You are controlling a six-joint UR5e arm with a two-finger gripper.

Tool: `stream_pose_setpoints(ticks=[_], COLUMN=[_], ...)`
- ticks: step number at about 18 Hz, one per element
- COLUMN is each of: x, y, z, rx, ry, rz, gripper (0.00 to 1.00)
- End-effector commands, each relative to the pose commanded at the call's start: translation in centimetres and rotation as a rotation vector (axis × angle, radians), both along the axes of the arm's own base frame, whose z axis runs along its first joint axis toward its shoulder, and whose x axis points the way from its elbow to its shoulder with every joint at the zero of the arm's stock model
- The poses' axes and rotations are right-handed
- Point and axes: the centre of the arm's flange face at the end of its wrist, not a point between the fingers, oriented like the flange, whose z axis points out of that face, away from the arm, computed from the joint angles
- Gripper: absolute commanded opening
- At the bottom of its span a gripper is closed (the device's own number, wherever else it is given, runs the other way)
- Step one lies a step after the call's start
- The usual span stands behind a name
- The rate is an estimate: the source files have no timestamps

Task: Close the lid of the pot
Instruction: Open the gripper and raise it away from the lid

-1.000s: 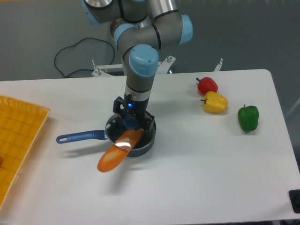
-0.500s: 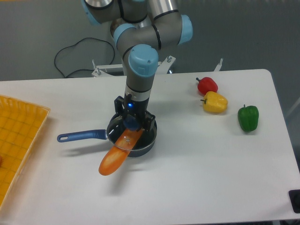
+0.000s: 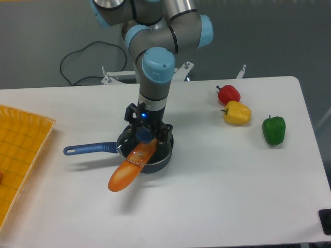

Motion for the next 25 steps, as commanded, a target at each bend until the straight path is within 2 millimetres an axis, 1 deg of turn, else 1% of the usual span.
stream_pose_setpoints(ticks=[1, 6, 10, 14, 15, 17, 18, 19, 20, 21, 23, 25], x=[-0.1, -1.9, -3.8, -6.5, -7.3, -8.9, -9.4, -10.1, -10.5, -11.0, -13.6, -15.5], y=[0.1, 0.8, -0.3, -2.6, -3.2, -4.7, -5.3, -6.0, -6.5, -7.0, -9.5, -11.8], z=[0.6, 3.9, 7.2, 10.0, 10.5, 12.1, 12.8, 12.9, 12.5, 12.1, 11.9, 11.9], rx=[0.008, 0.044, 0.049, 0.076, 0.077, 0.069, 0.068, 0.061, 0.051, 0.041, 0.018, 0.006], ry=[0.009, 0.063, 0.143, 0.186, 0.188, 0.182, 0.181, 0.178, 0.177, 0.187, 0.222, 0.243], rz=[0.001, 0.017, 0.053, 0.116, 0.133, 0.172, 0.184, 0.201, 0.191, 0.151, 0.099, 0.073], gripper=[1.00, 1.00, 1.00, 1.00, 1.00, 1.00, 1.00, 1.00, 1.00, 1.00, 1.00, 1.00])
